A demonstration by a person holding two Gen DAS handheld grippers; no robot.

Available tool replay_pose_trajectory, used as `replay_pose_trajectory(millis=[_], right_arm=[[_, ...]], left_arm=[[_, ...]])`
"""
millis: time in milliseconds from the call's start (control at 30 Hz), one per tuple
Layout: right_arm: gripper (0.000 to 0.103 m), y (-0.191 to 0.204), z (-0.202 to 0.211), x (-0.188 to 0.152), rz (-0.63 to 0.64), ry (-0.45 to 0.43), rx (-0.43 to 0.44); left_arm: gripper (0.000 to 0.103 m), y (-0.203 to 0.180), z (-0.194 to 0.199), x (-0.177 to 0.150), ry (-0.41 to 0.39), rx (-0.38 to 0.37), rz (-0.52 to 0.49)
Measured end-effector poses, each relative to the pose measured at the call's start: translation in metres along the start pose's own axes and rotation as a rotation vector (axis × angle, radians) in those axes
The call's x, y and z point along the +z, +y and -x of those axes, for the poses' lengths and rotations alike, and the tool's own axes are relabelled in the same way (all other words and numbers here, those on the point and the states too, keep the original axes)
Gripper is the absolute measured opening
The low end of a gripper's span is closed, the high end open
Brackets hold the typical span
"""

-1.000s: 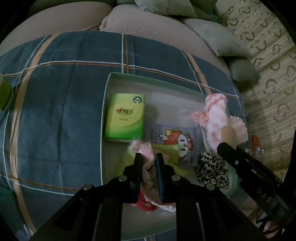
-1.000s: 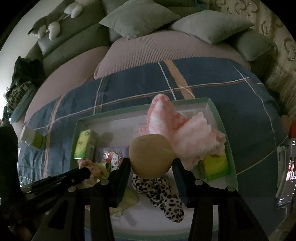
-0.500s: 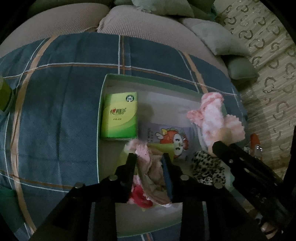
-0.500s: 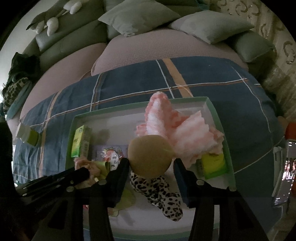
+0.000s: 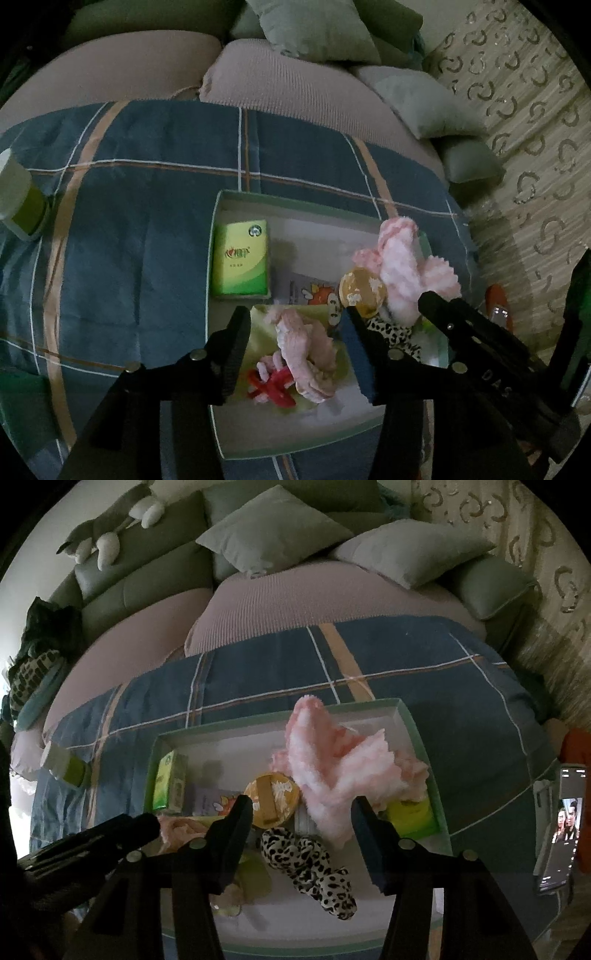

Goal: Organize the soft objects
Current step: 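Open the left tool to drop the pink cloth while the right tool releases the ball, then withdraw both tools from the tray back over the bed cover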

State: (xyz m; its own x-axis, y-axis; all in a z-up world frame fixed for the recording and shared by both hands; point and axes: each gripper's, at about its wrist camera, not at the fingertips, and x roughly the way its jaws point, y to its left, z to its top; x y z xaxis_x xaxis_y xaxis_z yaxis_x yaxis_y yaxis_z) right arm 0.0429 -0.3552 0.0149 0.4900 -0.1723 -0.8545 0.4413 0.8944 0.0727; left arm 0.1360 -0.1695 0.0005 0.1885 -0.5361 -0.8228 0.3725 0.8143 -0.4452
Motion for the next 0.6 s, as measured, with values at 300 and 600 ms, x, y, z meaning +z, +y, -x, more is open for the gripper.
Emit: replay_pose_trajectory(millis=[300,600], right_arm=[[0.073,0.004,-0.004,0.000,0.005,0.005,0.001],[0.086,0.010,-0.006,0.000,0.015,-0.003,0.012]], left_arm=[[0.069,0.025,-0.005,0.001,-0.008,0.099,0.079],[0.092,0.043,0.000,0.004,-0.110,0.270,0.093]])
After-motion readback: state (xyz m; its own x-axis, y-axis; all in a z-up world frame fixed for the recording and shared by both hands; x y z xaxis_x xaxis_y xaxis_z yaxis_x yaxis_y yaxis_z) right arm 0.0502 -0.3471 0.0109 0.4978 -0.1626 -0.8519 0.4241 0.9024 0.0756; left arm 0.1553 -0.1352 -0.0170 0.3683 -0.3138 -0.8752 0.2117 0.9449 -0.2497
